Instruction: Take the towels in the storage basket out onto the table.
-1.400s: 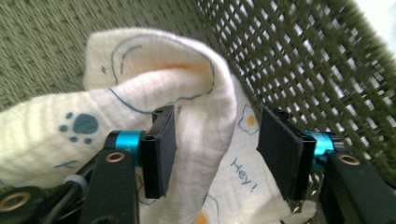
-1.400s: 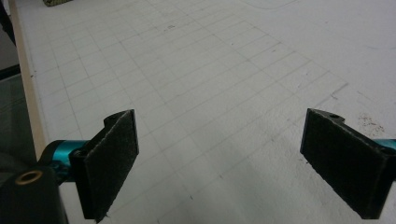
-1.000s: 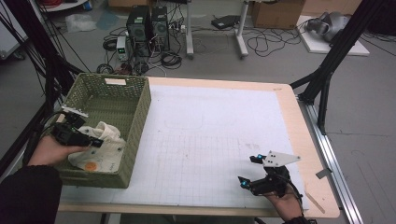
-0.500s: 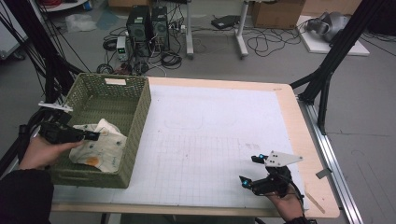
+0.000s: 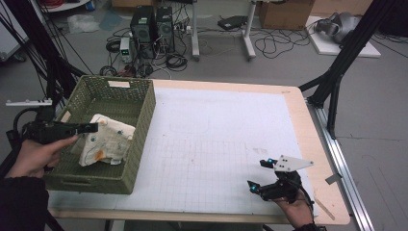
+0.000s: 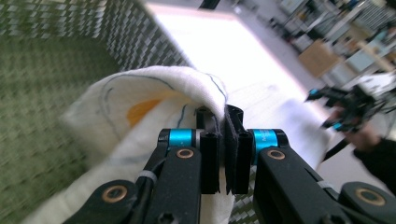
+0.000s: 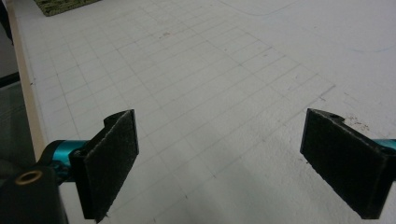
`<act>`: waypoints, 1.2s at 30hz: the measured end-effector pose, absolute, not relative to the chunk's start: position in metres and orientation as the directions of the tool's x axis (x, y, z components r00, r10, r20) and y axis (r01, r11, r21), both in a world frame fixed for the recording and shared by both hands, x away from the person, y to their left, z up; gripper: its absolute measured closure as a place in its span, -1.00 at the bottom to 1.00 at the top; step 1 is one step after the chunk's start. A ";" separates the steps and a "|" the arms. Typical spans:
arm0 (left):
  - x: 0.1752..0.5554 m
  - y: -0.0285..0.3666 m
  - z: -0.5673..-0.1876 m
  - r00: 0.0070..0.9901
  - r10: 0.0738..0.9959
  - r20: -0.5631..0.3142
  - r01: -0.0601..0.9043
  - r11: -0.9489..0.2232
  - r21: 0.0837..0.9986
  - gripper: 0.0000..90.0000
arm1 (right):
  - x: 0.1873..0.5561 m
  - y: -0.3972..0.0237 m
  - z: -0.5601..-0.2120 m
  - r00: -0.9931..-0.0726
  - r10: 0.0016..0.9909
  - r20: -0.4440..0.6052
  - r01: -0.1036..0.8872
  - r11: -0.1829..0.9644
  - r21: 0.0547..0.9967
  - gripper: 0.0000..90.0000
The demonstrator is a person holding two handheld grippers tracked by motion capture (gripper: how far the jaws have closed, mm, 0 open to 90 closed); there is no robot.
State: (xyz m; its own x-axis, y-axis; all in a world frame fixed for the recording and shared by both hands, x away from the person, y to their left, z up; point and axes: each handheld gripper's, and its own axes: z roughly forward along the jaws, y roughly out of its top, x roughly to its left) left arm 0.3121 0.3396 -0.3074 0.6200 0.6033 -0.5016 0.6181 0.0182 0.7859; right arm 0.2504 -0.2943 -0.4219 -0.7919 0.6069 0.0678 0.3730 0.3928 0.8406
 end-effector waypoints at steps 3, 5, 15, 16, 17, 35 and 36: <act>0.312 0.335 -0.300 0.634 0.576 -0.517 0.602 0.053 0.797 0.90 | 0.251 -0.295 -0.422 -0.792 0.607 0.064 0.369 0.393 0.842 -0.77; 0.312 0.330 -0.295 0.644 0.556 -0.526 0.595 0.068 0.801 0.90 | 0.250 -0.295 -0.421 -0.792 0.607 0.068 0.371 0.389 0.843 -0.77; 0.315 0.291 -0.271 0.716 0.451 -0.533 0.563 0.080 0.823 0.90 | 0.251 -0.295 -0.421 -0.792 0.606 0.080 0.372 0.374 0.850 -0.77; 0.316 0.285 -0.268 0.722 0.439 -0.534 0.561 0.078 0.824 0.90 | 0.251 -0.295 -0.420 -0.792 0.606 0.076 0.368 0.374 0.851 -0.77; 0.316 0.279 -0.266 0.730 0.430 -0.531 0.559 0.071 0.826 0.90 | 0.251 -0.295 -0.420 -0.792 0.606 0.074 0.366 0.375 0.852 -0.77; 0.326 0.147 -0.267 0.821 0.256 -0.510 0.544 -0.083 0.835 0.90 | 0.251 -0.295 -0.418 -0.797 0.600 0.071 0.356 0.371 0.858 -0.77; 0.327 0.140 -0.270 0.820 0.253 -0.513 0.548 -0.093 0.831 0.90 | 0.250 -0.296 -0.417 -0.797 0.600 0.071 0.353 0.368 0.860 -0.77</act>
State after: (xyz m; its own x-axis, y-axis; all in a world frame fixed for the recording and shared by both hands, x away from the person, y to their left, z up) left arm 0.3270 0.1396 -0.2705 0.8203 0.2533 -0.5128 0.5482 -0.0926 0.8312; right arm 0.2505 -0.2955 -0.4172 -0.7968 0.6001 0.0705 0.3530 0.3677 0.8603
